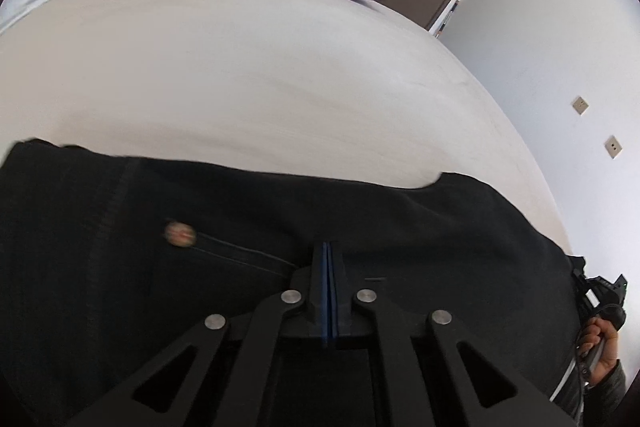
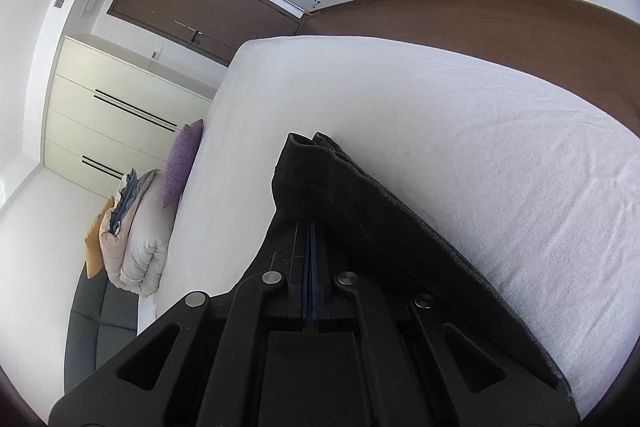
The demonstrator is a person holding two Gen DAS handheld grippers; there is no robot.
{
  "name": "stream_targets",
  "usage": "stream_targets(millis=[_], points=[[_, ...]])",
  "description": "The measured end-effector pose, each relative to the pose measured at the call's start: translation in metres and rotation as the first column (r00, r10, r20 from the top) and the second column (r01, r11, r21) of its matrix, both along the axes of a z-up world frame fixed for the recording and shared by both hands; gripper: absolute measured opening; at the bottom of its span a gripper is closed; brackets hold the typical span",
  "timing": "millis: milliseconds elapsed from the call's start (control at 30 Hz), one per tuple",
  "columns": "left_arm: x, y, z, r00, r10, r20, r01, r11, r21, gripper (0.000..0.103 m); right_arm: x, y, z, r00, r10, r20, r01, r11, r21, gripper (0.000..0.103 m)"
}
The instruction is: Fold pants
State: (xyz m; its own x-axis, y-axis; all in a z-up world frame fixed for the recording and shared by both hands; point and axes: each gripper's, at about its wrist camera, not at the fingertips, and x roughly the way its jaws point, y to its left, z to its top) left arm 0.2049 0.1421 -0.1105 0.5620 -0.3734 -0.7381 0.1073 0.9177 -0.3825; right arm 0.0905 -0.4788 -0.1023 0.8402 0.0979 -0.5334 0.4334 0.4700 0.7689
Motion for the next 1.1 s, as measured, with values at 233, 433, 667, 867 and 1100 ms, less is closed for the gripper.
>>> stream_targets(millis=[233,433,667,867,1100], points=[[-0.007,0.083,0.017,0.986,0.160,0.040,-0.163,0.981,0.101,0.003,-0.024,-0.008,0.002,1.000,-0.002,-0.006,0.002,1.000,-0.017,0.000],[-0.014,0.006,0.052,0.991,0.051,0.124,-0.045,0.998,-0.043,0.000,-0.022,0.000,0.017,0.999,0.023,-0.031,-0.024,0.998,-0.051,0.000],[0.006,-0.130,0.008,0.976,-0.206,0.069,0.195,0.970,0.143,0.003,-0.028,0.003,0.023,0.998,0.058,-0.038,-0.060,0.996,-0.061,0.000],[0.025,-0.052,-0.026,0.999,-0.045,-0.001,0.044,0.984,-0.171,0.005,-0.019,0.018,0.062,0.991,0.100,-0.089,-0.110,0.987,-0.114,0.004],[0.033,-0.090,-0.021,0.994,-0.103,0.035,0.104,0.994,-0.024,0.005,0.052,0.160,0.116,0.874,0.484,-0.045,-0.483,0.856,-0.186,0.004]])
